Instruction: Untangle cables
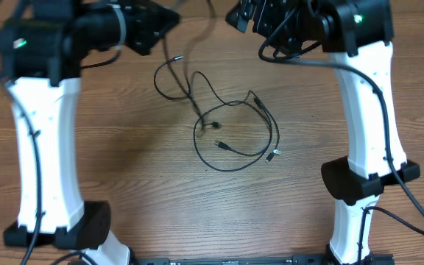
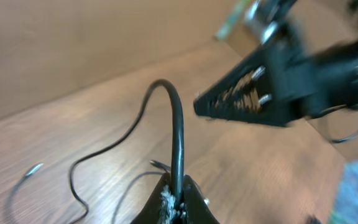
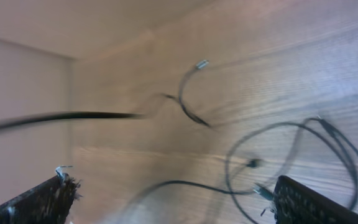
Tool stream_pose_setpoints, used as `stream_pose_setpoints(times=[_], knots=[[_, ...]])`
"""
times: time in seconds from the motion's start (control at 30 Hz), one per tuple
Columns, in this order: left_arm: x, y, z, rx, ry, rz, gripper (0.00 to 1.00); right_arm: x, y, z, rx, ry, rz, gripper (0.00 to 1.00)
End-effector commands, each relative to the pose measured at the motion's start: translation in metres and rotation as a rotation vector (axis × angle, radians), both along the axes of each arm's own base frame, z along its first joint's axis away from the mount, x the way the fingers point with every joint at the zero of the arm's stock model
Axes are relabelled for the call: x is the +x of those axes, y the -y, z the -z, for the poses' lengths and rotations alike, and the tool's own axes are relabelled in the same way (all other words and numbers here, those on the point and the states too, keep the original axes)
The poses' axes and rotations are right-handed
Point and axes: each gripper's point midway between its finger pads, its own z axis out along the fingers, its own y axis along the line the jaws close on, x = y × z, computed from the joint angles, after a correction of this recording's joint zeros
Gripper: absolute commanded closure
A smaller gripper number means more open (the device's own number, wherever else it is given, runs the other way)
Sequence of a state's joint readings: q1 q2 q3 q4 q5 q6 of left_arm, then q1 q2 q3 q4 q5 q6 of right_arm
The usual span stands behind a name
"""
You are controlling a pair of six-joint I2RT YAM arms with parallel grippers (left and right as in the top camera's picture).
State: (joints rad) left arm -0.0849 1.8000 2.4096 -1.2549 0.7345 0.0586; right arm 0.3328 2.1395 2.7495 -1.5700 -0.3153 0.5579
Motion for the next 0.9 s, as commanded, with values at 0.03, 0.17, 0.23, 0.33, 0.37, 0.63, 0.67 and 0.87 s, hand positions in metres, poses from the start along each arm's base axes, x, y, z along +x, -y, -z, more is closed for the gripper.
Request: stream_pose_setpoints(times=[0.03,0.17,0.23,0.33,0.37,0.63,0.67,0.87], knots=[[-0.017,-0.014,-0.031,0.006,0.066,-0.100,0.96,-0.010,-0.026,0.050,0.014,-0.117,-0.196,0.00],[-0.016,-0.014,-0.030,0.009,0.062,-0.104,0.96,-0.014,-0.050,0.077,0.069,-0.158,-0.307,0.00],[-0.012,-0.020,-0.027,0.033,0.061,-0.144,0.96,-0.018,-0.061,0.079,0.143,-0.178,-0.352,0.00],[-0.007,-0.029,-0.022,0.066,0.052,-0.198,0.96,-0.017,-0.064,0.074,0.157,-0.134,-0.405,0.00],[-0.006,-0.032,-0.021,0.075,0.051,-0.212,0.96,-0.019,-0.065,0.073,0.156,-0.117,-0.433,0.00],[0.002,-0.047,-0.016,0.101,0.027,-0.321,0.96,-0.048,-0.060,0.084,0.038,0.027,-0.765,0.00],[0.002,-0.047,-0.016,0.100,0.026,-0.319,0.96,-0.051,-0.062,0.084,0.032,0.058,-0.817,0.00],[-0.002,-0.046,-0.010,0.107,-0.004,-0.315,0.96,-0.068,-0.088,0.076,0.022,0.294,-1.101,0.00]])
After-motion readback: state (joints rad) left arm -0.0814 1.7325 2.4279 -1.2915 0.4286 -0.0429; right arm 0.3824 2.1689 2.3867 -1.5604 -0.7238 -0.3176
